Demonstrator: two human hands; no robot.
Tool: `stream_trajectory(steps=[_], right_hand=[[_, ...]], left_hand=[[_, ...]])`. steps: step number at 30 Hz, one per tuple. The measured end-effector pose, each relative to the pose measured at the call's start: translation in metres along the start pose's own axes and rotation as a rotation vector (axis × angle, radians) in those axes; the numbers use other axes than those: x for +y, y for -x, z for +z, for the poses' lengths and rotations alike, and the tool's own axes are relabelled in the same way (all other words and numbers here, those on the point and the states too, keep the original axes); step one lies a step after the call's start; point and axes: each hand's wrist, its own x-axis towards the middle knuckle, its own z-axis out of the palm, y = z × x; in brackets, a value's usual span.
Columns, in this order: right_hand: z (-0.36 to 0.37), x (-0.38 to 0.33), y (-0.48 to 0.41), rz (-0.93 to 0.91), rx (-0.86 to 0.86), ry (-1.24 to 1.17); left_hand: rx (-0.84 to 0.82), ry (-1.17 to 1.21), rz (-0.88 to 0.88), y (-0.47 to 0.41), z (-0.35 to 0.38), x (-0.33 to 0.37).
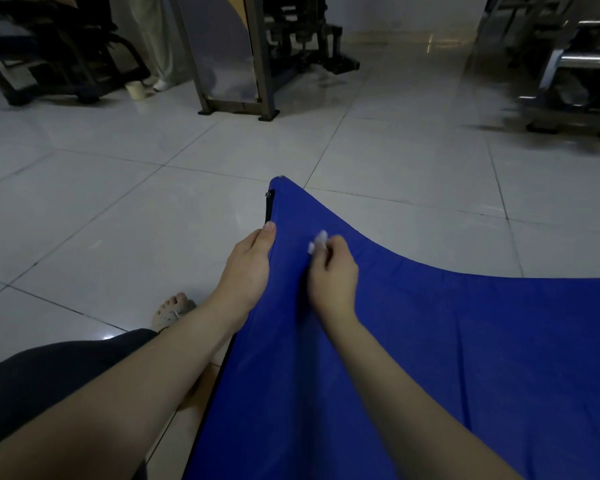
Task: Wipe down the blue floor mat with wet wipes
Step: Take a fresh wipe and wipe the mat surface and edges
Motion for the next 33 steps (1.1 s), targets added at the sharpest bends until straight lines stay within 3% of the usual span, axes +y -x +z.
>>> stream_trajectory(steps=[5,8,11,15,17,19,22,25,28,31,33], right_hand=[[0.015,-0.055,0.012,-0.373,-0.112,0.103],[0.008,-0.032,0.008,-0.427,-0.076,0.232],[-0.005,0.02,0.007,-0.243,-0.045,0.304],[-0.05,0.123,0.017,0.18,-0.164,0.669],[-0.06,0.146,0.025,0.411,-0.163,0.651],[-0.053,0.134,0.025,0.473,-0.093,0.479],[-0.03,0.073,0.012,0.352,-0.001,0.219],[-0.012,0.004,0.004,0.173,0.034,0.108],[-0.003,-0.047,0.012,-0.065,-0.011,-0.018],[0.004,-0.067,0.025,-0.307,-0.109,0.091],[0.002,-0.062,0.024,-0.445,-0.08,0.227]], left_hand=[[0.015,0.086,-0.053,0.001,-0.004,0.005],[0.037,0.132,-0.084,0.001,-0.004,0.004],[0.055,0.149,-0.127,-0.004,-0.004,0.002],[0.047,0.126,-0.129,-0.006,-0.003,0.004],[0.032,0.128,-0.142,-0.005,-0.001,0.005],[0.002,0.129,-0.149,-0.002,0.002,0.009],[-0.071,0.112,-0.178,0.001,0.006,0.011],[-0.11,0.153,-0.208,0.008,0.004,0.014],[-0.133,0.179,-0.192,0.014,0.002,0.016],[-0.08,0.23,-0.193,0.017,0.001,0.017],[-0.063,0.247,-0.215,0.017,0.0,0.017]])
